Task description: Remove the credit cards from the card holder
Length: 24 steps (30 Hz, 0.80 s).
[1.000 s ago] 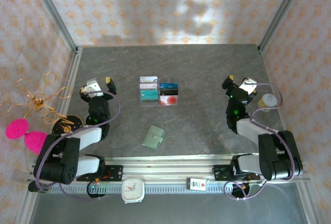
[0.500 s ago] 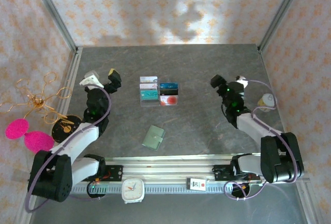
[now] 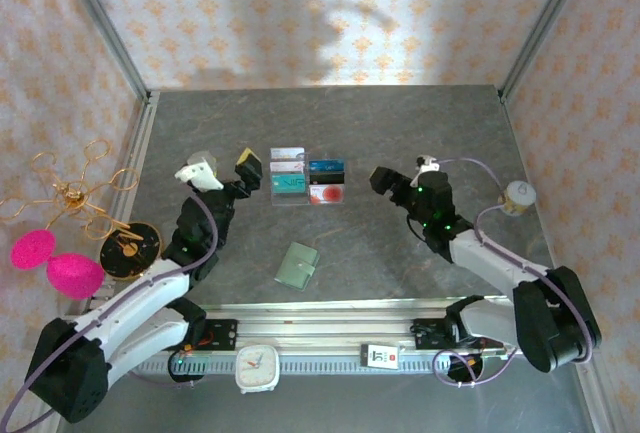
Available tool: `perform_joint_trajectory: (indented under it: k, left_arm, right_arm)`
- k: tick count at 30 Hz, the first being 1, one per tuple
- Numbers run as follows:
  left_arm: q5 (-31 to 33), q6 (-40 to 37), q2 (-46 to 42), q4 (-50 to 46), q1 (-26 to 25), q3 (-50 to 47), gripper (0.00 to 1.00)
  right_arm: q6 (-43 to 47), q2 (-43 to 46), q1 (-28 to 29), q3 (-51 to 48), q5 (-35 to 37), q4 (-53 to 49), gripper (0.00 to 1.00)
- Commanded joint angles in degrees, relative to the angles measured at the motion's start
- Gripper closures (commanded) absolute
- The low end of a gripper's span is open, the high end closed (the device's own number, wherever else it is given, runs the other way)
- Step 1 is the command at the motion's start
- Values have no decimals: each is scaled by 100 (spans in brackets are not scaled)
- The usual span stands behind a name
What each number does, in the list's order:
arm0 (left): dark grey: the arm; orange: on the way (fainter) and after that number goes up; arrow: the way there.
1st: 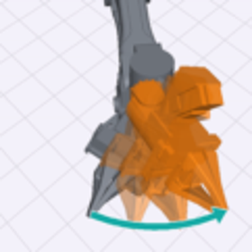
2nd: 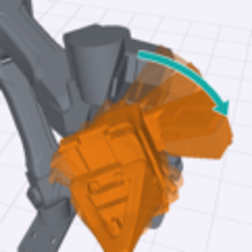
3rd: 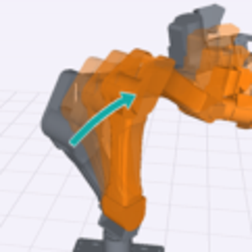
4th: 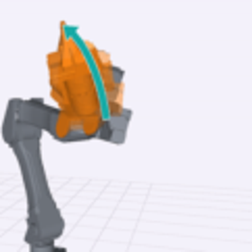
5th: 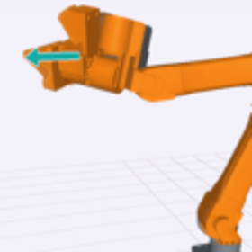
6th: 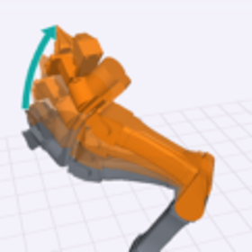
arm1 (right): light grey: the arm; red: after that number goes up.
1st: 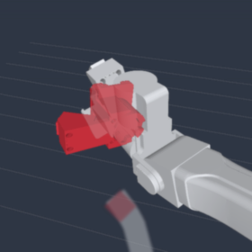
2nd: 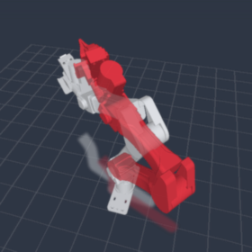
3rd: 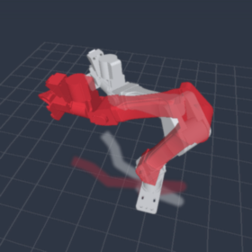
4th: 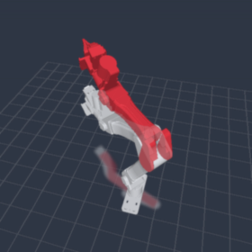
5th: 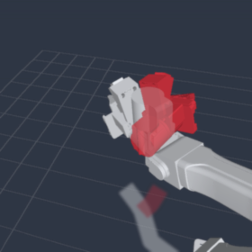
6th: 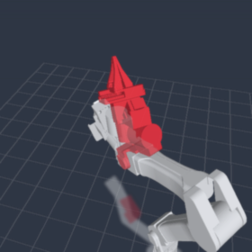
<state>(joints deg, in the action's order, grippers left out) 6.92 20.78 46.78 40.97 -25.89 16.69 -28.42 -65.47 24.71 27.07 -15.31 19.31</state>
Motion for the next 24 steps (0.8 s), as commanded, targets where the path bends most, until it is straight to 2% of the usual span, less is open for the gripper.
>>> perform_joint_trajectory:
  k: [1, 4, 5, 6, 9, 11, 13, 17, 19, 21, 24]
  left_arm:
    - [-831, 509, -366, 1287, -15, -556, 1]
    - [152, 2033, -917, 1468, -11, -1056, 1]
    - [420, 2586, -1170, 1071, 19, -1086, 1]
    - [464, 2811, -1341, 733, 81, -1032, 1]
    - [-12, 2694, -1594, 431, 145, -938, 1]
    - [-527, 2375, -1605, 710, 147, -988, 1]
    - [-717, 2374, -1594, 951, 148, -1089, 1]
    - [-851, 2897, -1504, 1314, 150, -1282, 1]
    - [-1006, 3123, -1372, 1113, 148, -1193, 1]
    - [-1567, 3053, -1136, 1181, 146, -1101, 1]
    - [-2219, 3261, -695, 1875, 93, -1231, 1]
  right_arm:
    - [121, 209, 266, -113, -82, -194, 2]
    - [109, 267, 383, -165, 2, -282, 3]
    - [115, 272, 413, -167, 35, -308, 3]
    - [106, 285, 419, -170, 37, -322, 3]
    - [97, 289, 473, -152, 4, -328, 3]
    - [54, 270, 504, -141, 13, -348, 3]
    - [6, 230, 541, -147, 11, -349, 4]
    - [-117, 124, 638, -193, -30, -348, 6]
    - [-196, 65, 703, -170, 17, -448, 7]
    - [-270, -19, 756, -104, 19, -607, 8]
    - [-316, -127, 882, -45, -77, -760, 9]
